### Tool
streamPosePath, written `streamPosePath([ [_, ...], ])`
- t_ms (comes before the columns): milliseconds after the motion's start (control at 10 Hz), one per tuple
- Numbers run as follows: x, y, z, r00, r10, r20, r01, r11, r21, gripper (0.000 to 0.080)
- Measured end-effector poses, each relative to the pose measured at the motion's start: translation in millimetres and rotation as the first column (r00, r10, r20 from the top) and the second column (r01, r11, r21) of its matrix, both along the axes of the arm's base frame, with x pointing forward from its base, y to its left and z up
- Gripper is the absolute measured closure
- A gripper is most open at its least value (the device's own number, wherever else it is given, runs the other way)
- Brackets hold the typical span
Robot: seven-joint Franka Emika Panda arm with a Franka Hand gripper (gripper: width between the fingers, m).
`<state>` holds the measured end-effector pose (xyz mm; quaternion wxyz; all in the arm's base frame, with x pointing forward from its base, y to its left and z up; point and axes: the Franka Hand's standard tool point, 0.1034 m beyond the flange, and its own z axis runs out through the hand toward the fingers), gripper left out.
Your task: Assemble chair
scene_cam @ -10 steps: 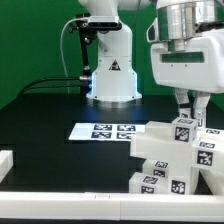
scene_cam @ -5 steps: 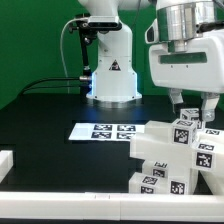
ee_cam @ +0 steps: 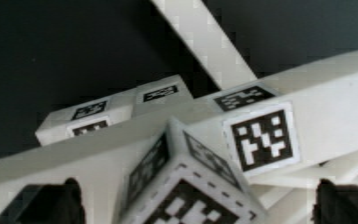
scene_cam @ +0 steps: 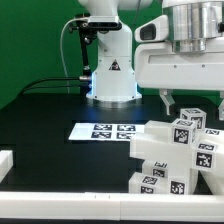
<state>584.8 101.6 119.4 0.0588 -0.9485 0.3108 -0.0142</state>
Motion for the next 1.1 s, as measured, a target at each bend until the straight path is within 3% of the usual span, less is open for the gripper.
streamPosePath([
  [100,0.5,-2.5,-0.5,0.99,0.141,0.009,-0.141,0.99,-0.026,0.0151],
  [200,2.3,-7.5,-2.4,0.944,0.329,0.007,-0.327,0.941,-0.08,0.0151],
  [300,4.9,-11.2,-6.9,0.84,0.542,-0.016,-0.54,0.831,-0.133,0.0151],
  [400,3.7,-9.9,-9.4,0.819,0.574,-0.025,-0.571,0.809,-0.139,0.0151],
  [600,3.9,-10.9,-9.3,0.839,0.543,-0.023,-0.541,0.83,-0.138,0.0178],
  [800,3.7,-10.1,-9.6,0.892,0.451,-0.019,-0.449,0.884,-0.132,0.052],
  [1100,3.6,-9.9,-9.9,0.966,0.256,-0.015,-0.256,0.959,-0.122,0.0518],
])
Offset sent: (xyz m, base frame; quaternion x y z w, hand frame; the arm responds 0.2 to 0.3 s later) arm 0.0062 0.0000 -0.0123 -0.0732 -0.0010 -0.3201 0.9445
